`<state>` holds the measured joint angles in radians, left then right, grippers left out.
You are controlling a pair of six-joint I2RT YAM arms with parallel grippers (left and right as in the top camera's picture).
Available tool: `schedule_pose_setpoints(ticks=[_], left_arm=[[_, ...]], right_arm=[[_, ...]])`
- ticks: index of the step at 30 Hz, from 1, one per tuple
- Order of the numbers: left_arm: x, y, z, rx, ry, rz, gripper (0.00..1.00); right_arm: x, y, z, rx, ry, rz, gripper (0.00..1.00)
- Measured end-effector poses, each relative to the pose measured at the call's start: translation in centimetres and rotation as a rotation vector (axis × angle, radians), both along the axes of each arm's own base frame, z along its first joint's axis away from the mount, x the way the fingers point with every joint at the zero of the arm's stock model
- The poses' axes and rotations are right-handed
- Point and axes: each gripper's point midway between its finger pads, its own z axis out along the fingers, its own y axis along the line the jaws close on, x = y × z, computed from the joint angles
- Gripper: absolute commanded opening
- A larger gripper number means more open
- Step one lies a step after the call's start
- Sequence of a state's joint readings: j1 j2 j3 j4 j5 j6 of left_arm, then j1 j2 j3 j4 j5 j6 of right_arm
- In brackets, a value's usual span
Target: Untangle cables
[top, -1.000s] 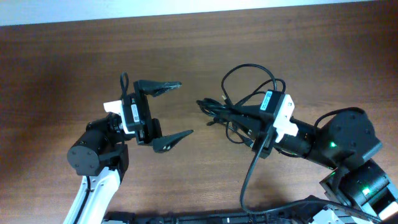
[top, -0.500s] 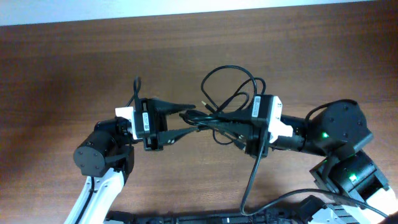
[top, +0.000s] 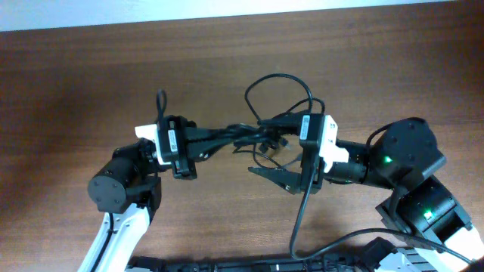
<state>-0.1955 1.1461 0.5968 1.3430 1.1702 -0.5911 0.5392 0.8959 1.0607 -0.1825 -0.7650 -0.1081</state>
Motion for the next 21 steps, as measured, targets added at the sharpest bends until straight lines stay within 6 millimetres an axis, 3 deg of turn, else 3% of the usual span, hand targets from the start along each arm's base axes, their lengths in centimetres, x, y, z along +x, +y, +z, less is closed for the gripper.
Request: schedule_pose_setpoints(ticks=[6, 10, 13, 17, 21], left_arm=[[3.7, 1.5, -2.8, 0.038, 0.251, 0.079, 0.0], [4.2, 2.4, -3.1, 0.067, 0.268, 0.086, 0.0], [4.2, 2.1, -1.5, 0.114, 0.312, 0.035, 0.0], [2.8, 1.8, 1.8, 0.166, 0.224, -0.037, 0.0], [2.4, 1.7, 2.0, 0.184, 0.214, -0.061, 0.0]], right_arm=[[3.1, -1.5, -2.8, -0.117, 0.008, -0.206, 0.78], [4.7, -2.6, -3.7, -0.186, -0.042, -0.311, 0.8], [5.0, -3.1, -4.6, -0.266, -0.118, -0.329, 0.8], [4.7, -4.3, -3.3, -0.3, -0.261, -0.379, 0.79], [4.0, -5.5, -0.4, -0.269, -0.407, -0.438, 0.77]])
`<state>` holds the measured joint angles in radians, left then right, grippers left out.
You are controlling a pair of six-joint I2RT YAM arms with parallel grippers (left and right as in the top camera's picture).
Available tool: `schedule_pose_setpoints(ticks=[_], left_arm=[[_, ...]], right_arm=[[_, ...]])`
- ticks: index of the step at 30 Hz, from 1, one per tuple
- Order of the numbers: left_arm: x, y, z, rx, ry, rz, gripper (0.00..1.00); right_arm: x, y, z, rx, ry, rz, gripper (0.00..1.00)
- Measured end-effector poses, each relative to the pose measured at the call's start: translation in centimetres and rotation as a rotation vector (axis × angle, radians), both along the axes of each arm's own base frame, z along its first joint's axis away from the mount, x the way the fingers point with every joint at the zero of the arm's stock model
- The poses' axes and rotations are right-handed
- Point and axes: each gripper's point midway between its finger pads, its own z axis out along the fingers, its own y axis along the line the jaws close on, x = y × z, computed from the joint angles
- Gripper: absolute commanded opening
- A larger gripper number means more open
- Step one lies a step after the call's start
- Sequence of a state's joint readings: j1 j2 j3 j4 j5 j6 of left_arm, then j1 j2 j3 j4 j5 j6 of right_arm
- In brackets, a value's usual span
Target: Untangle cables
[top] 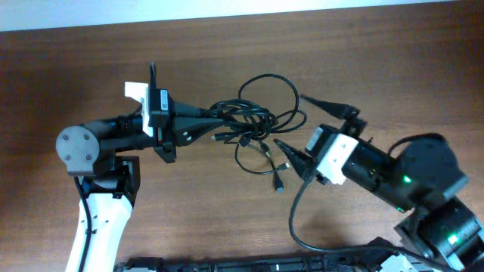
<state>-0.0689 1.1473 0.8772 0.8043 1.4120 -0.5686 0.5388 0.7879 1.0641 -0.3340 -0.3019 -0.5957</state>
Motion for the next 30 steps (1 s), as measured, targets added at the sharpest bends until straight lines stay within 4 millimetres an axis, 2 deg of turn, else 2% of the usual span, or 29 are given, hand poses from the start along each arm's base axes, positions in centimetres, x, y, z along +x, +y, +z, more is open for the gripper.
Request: schedule_pose_setpoints(ticks=[2, 4, 10, 12, 13, 15, 17, 18, 19, 24, 30], left_arm=[[-0.1, 0.0, -0.1, 0.003, 0.001, -0.006, 0.0], [0.0, 0.0, -0.1, 0.004, 0.007, -0.006, 0.0], [-0.5, -1.2, -0.5, 0.003, 0.043, -0.048, 0.0], [-0.5, -2.1, -1.0, 0.004, 0.066, -0.078, 0.0], [-0.4, -2.5, -1.3, 0.007, 0.079, -0.092, 0.0], [0.0, -3.3, -2.3, 0.011, 0.12, -0.116, 0.0], [0.1, -3.9, -2.4, 0.006, 0.128, -0.122, 0.0], [0.0, -4.1, -2.3, 0.003, 0.124, -0.124, 0.0], [0.0, -4.2, -2.3, 0.0, 0.125, -0.123, 0.0], [0.3, -4.2, -2.2, -0.007, 0.127, -0.106, 0.0], [1.6, -4.2, -1.6, -0.034, 0.157, -0.042, 0.0]], right_arm=[[-0.2, -0.2, 1.3, 0.009, -0.069, -0.004, 0.79], [-0.1, -0.1, 1.9, 0.001, -0.109, -0.001, 0.79], [0.9, 0.7, 0.9, -0.059, -0.127, 0.013, 0.6], [0.9, 1.0, 1.1, -0.055, -0.14, 0.028, 0.59], [0.9, 1.1, 1.1, -0.056, -0.144, 0.032, 0.55], [0.9, 1.1, 1.2, -0.061, -0.152, 0.037, 0.35], [0.9, 1.2, 1.1, -0.059, -0.147, 0.04, 0.22], [1.0, 1.3, 0.9, -0.067, -0.148, 0.043, 0.11], [1.1, 1.4, 0.8, -0.068, -0.142, 0.044, 0.08], [1.7, 1.4, 0.5, -0.067, -0.124, 0.024, 0.04], [4.6, -1.2, 2.6, 0.173, -0.012, -0.204, 0.04]])
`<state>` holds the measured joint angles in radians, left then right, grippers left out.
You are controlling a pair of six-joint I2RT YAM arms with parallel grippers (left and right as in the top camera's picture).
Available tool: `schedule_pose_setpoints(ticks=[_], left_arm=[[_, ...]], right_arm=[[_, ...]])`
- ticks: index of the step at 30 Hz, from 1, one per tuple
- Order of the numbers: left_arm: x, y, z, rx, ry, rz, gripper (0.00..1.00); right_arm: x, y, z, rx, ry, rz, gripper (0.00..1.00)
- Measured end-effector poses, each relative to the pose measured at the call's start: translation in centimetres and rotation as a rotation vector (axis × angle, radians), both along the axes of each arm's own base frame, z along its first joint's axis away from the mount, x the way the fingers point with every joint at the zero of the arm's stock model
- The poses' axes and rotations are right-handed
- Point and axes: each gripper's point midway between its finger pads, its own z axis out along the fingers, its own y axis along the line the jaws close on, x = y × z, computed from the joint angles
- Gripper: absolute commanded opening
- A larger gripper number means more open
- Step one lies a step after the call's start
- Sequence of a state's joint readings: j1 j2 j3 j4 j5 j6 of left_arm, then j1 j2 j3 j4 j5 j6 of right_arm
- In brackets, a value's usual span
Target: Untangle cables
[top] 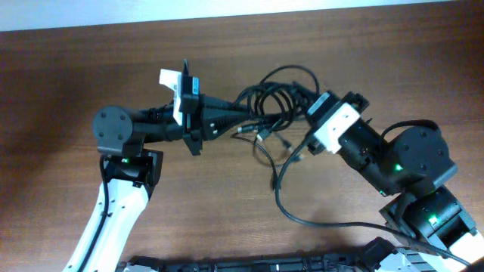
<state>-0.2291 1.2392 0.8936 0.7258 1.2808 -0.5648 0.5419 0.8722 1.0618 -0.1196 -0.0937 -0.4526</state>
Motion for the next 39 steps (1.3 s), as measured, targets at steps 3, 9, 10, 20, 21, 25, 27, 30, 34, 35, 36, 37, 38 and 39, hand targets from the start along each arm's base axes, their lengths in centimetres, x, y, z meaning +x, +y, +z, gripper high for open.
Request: schedule_pose_setpoints(ticks=[3, 9, 10, 20, 21, 25, 27, 30, 34, 35, 36, 37, 38, 39], left_arm=[[1.1, -0.1, -0.6, 0.003, 0.083, 0.043, 0.0], [1.3, -0.2, -0.7, 0.004, 0.103, 0.053, 0.0], [1.3, -0.2, -0.7, 0.005, 0.097, 0.051, 0.0], [-2.6, 0.0, -1.9, 0.066, -0.27, -0.147, 0.8], [-2.6, -0.1, -1.9, 0.065, -0.28, -0.149, 0.9], [-3.1, -0.5, -1.9, 0.062, -0.301, -0.169, 0.98], [-3.1, -0.5, -1.9, 0.061, -0.305, -0.17, 0.92], [-3.1, -0.5, -1.9, 0.06, -0.312, -0.166, 0.69], [-3.0, -0.6, -1.8, 0.059, -0.312, -0.159, 0.38], [-2.9, -0.5, -1.8, 0.058, -0.315, -0.156, 0.58], [-2.9, -0.6, -1.8, 0.058, -0.314, -0.155, 0.71], [-2.9, -0.6, -1.8, 0.058, -0.316, -0.155, 0.79], [-3.0, -0.6, -1.8, 0.059, -0.317, -0.159, 0.81], [-3.1, -0.5, -1.9, 0.06, -0.315, -0.167, 0.82]], right_arm=[[0.8, -1.0, 0.7, 0.124, 0.047, -0.066, 0.04], [1.2, -1.7, 0.9, 0.196, 0.08, -0.107, 0.04], [1.2, -1.7, 0.9, 0.199, 0.082, -0.106, 0.04], [-4.0, 3.3, -3.0, -0.104, 0.081, 0.304, 0.04], [-4.3, 3.6, -3.3, -0.113, 0.088, 0.33, 0.04], [-5.0, 4.4, -3.7, -0.128, 0.091, 0.399, 0.04], [-5.4, 4.6, -3.7, -0.127, 0.089, 0.426, 0.04], [-5.9, 4.8, -3.8, -0.129, 0.092, 0.455, 0.04], [-6.6, 5.2, -3.8, -0.128, 0.093, 0.499, 0.04], [-6.7, 5.2, -3.9, -0.127, 0.094, 0.509, 0.04], [-6.8, 5.3, -3.9, -0.128, 0.095, 0.513, 0.04], [-6.8, 5.2, -3.9, -0.133, 0.092, 0.511, 0.04], [-6.7, 5.2, -4.0, -0.141, 0.089, 0.507, 0.04], [-6.5, 5.1, -4.1, -0.145, 0.086, 0.496, 0.04]])
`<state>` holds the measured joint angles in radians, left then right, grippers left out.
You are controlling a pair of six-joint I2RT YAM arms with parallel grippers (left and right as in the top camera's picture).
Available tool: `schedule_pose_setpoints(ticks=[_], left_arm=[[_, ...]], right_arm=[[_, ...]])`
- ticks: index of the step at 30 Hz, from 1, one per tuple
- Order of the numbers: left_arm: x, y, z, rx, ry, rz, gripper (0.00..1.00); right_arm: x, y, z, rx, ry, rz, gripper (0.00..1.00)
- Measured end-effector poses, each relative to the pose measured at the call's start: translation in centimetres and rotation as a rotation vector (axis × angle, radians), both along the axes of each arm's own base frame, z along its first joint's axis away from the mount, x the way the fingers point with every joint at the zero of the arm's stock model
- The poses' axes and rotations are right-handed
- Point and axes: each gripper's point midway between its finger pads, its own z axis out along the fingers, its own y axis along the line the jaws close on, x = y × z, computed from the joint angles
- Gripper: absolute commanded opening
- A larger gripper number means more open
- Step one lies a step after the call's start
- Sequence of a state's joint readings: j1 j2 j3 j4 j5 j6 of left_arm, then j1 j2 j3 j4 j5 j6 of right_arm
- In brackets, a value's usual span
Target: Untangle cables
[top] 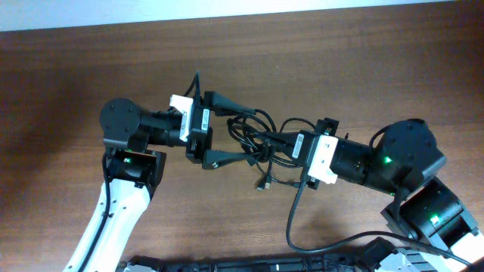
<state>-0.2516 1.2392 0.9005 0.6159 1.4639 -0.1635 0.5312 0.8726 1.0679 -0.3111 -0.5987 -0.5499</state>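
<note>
A tangle of thin black cables (255, 130) lies on the brown table (91, 68) between my two arms, with loops toward the right (296, 123) and a loose plug end (262, 184) hanging toward the front. My left gripper (250, 133) is open, one finger above the tangle and one below, so its left part sits between the fingers. My right gripper (267, 141) reaches in from the right and is shut on strands in the middle of the tangle.
The right arm's own black supply cable (296, 219) runs from its wrist down to the table's front edge. The left arm's base (125, 125) stands left of the tangle, and the right arm's base (408, 155) to its right. A pale wall strip borders the far edge.
My left gripper, then shut on the tangle's left end, is now open around it. My right gripper has come down from the tangle's upper right to its middle and points left.
At first my left gripper was shut on the tangle and my right was open at its right side. Then the right stood back, open, while the left held the tangle. Later the right was at the upper right loops. Now the right holds the tangle and the left is open.
</note>
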Motion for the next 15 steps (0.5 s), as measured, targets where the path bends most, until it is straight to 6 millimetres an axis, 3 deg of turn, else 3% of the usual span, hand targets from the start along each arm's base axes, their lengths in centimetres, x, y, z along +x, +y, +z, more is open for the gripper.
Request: schedule_pose_setpoints(ticks=[1, 2, 3, 5, 6, 7, 15], left_arm=[[-0.2, 0.0, -0.1, 0.003, -0.004, -0.011, 0.86], [-0.5, 0.1, -0.1, 0.007, -0.005, -0.028, 0.83], [-0.6, 0.1, -0.2, 0.009, -0.007, -0.037, 0.69], [-1.1, 0.2, -0.3, 0.017, -0.008, -0.065, 0.16], [-1.2, 0.2, -0.3, 0.019, -0.006, -0.071, 0.05], [-1.1, 0.3, -0.3, 0.02, -0.005, -0.067, 0.0], [-0.7, 1.1, -0.4, 0.025, -0.007, -0.053, 0.0]], right_arm=[[0.4, -0.2, -0.1, -0.006, -0.008, -0.023, 0.04], [0.5, -0.3, -0.1, -0.009, -0.01, -0.034, 0.04], [0.6, -0.3, -0.1, -0.011, -0.011, -0.04, 0.04], [0.7, -0.4, -0.3, -0.018, -0.006, -0.046, 0.04], [0.7, -0.4, -0.5, -0.025, -0.003, -0.045, 0.04], [0.5, -0.4, -0.8, -0.038, -0.003, -0.039, 0.04], [-0.4, -0.5, -0.9, -0.053, -0.02, -0.011, 0.04]])
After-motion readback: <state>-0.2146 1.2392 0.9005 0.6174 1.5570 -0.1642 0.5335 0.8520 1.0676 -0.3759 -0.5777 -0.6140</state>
